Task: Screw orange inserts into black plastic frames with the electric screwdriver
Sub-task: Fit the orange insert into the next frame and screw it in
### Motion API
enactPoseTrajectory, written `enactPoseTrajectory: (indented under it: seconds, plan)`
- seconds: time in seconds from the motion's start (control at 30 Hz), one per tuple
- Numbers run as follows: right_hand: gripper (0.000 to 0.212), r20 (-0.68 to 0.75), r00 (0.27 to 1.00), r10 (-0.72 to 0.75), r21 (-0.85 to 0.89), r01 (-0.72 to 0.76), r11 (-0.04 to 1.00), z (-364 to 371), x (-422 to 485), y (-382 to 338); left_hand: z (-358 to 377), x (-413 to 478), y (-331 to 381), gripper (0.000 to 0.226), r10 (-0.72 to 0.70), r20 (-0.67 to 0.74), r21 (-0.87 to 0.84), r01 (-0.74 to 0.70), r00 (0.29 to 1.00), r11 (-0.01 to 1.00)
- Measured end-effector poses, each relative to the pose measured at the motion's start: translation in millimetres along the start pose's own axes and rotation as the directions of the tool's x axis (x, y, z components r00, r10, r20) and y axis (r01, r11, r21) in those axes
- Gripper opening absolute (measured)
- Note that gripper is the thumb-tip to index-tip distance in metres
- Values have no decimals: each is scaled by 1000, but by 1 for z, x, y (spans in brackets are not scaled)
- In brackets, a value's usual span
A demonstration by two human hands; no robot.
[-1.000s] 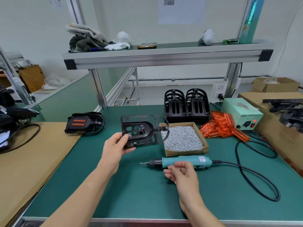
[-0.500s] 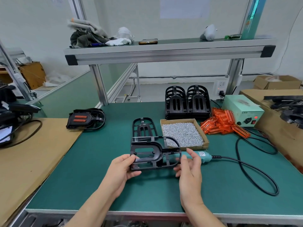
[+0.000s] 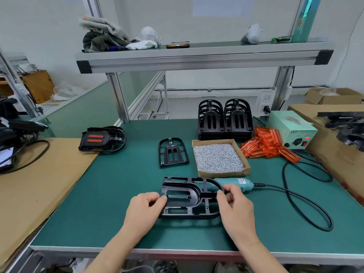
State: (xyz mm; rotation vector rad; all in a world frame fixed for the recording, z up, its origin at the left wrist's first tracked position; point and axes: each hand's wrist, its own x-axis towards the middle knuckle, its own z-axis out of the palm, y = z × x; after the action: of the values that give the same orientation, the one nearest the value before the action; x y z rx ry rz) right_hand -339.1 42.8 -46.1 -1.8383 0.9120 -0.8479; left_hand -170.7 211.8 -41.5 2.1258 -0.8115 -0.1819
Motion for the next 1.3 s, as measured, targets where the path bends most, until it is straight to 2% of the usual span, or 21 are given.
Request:
enactPoseTrajectory:
  seconds: [0.2, 0.33, 0.47, 0.57, 0.7, 0.83, 0.9, 0.97, 1.03, 1.1, 1.2, 1.3]
  plan:
    - [5, 51, 998, -25, -228, 36, 973, -10, -3, 4, 5, -3, -3, 37, 101, -32, 156, -95, 994, 983]
    - [6, 90, 995, -40, -348, 69, 935, -17, -7, 5, 8, -6, -8, 43, 141, -2, 313, -133, 990, 940]
    - [9, 111, 991, -81, -425, 121, 897, -19, -12, 7, 11, -11, -6, 37, 211, 22, 413, -202, 977, 888]
    - [10, 108, 988, -112, -422, 148, 895, -17, -12, 7, 13, -12, -5, 38, 204, 12, 416, -191, 979, 889]
    - [9, -37, 980, -197, -223, 184, 957, -22, -2, 9, 15, -10, -6, 39, 215, 12, 435, -199, 976, 878]
    - [12, -238, 930, -279, -196, 235, 952, -50, 50, 12, 18, -9, -2, 40, 211, -2, 467, -185, 978, 864]
    - [11, -272, 923, -273, -289, 193, 938, -70, 89, 19, 18, -8, -1, 40, 200, 5, 484, -177, 980, 857]
    - [17, -298, 933, -200, -447, 49, 893, -91, 130, 29, 18, -8, -1, 40, 206, 10, 482, -185, 979, 857]
    - [29, -326, 942, -83, -579, -130, 805, -108, 164, 41, 18, -9, -1, 39, 224, 17, 470, -205, 974, 859]
    - [39, -325, 946, 15, -661, -239, 711, -120, 188, 53, 18, -10, -1, 39, 236, 23, 465, -220, 971, 857]
    - [45, -298, 947, 118, -718, -304, 626, -127, 206, 67, 19, -9, -3, 40, 237, 30, 470, -223, 971, 854]
    - [43, -303, 942, 142, -730, -326, 601, -128, 212, 78, 19, -8, -4, 40, 236, 30, 471, -222, 971, 854]
